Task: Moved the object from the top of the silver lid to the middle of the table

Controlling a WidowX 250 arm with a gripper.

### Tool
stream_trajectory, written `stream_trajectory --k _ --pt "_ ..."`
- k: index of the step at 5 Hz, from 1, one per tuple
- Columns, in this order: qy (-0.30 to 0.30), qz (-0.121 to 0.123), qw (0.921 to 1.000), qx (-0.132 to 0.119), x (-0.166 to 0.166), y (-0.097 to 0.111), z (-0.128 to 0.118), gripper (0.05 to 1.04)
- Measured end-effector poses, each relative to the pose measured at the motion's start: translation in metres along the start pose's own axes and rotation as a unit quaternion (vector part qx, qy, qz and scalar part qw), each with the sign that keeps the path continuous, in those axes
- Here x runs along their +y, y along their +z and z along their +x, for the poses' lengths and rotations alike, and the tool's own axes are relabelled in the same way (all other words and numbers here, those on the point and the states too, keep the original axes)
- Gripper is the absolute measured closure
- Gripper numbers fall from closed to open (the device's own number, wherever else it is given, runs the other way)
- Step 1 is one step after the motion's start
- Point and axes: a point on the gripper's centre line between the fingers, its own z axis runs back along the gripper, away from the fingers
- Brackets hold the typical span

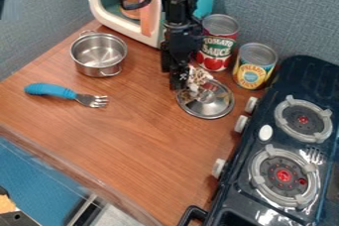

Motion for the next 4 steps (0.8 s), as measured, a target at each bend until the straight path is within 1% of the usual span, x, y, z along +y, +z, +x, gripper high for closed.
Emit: stream_trajectory --k 1,2,3,4 --pt "-0.001 -0.004 0.9999 -0.016 0.007 -0.003 0.005 0.173" --pt "0.001 -0.001 0.9998 -0.019 0.009 -0.002 0.004 0.471" --pt "0.003 -0.008 0.9998 -0.017 0.005 -0.007 0.001 0.766" --pt "-0.005 -0.013 0.9996 -0.025 -0.001 -0.003 0.001 0.933"
